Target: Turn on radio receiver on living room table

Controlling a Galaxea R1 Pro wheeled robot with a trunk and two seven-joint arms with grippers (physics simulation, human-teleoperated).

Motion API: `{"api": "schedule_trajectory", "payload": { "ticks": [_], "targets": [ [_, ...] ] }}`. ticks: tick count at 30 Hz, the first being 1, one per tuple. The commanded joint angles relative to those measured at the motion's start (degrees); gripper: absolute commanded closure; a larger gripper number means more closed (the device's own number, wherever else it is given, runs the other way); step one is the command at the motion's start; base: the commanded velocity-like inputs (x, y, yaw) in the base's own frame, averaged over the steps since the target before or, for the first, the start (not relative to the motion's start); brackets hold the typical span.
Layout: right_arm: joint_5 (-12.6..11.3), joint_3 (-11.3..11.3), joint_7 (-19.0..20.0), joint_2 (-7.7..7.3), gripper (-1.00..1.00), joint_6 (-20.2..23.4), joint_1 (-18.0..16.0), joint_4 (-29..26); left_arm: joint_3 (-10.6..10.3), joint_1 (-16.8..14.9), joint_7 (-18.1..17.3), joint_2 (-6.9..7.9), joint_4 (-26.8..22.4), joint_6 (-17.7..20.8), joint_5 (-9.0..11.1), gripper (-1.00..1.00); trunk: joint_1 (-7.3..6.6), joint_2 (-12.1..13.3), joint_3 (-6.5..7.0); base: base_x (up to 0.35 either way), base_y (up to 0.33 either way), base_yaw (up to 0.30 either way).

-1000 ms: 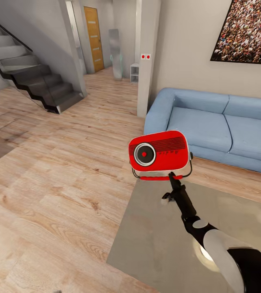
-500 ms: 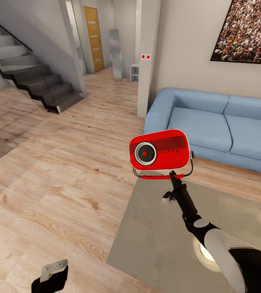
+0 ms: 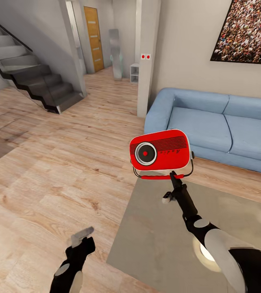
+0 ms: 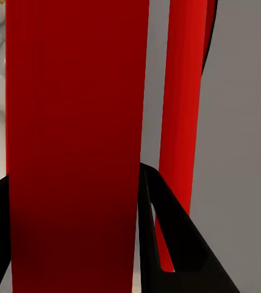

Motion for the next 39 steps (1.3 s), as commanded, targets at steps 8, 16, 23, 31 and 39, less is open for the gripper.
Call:
{"api": "schedule_trajectory", "payload": {
  "ticks": [8,16,23,31,39],
  "targets": [
    [0.1,-0.4,0.0,0.0,1.0,0.0,0.0,0.0,-6.5,-13.5,-0.1,0.0,-1.0,12.3,0.3,1.0,-0.01,0.0,0.0,0.0,0.0,0.0],
    [0.1,-0.4,0.0,0.0,1.0,0.0,0.0,0.2,-7.5,-25.3,-7.6,0.0,-2.9,22.7,6.8,1.0,-0.01,0.0,0.0,0.0,0.0,0.0],
    [0.1,-0.4,0.0,0.08,1.0,1.3,0.0,0.2,-7.5,-31.2,-11.3,0.0,1.1,24.8,7.8,1.0,-0.01,0.0,0.0,0.0,0.0,0.0],
    [0.1,-0.4,0.0,0.09,1.0,1.7,0.0,0.4,-9.1,-36.8,-11.7,0.0,3.0,25.0,21.5,1.0,-0.01,0.0,0.0,0.0,0.0,0.0],
    [0.3,-0.4,0.0,0.12,1.0,1.8,0.0,0.6,-14.2,-40.1,-12.0,0.0,3.2,25.0,29.8,1.0,-0.01,0.0,0.0,0.0,0.0,0.0]
  ]
}}
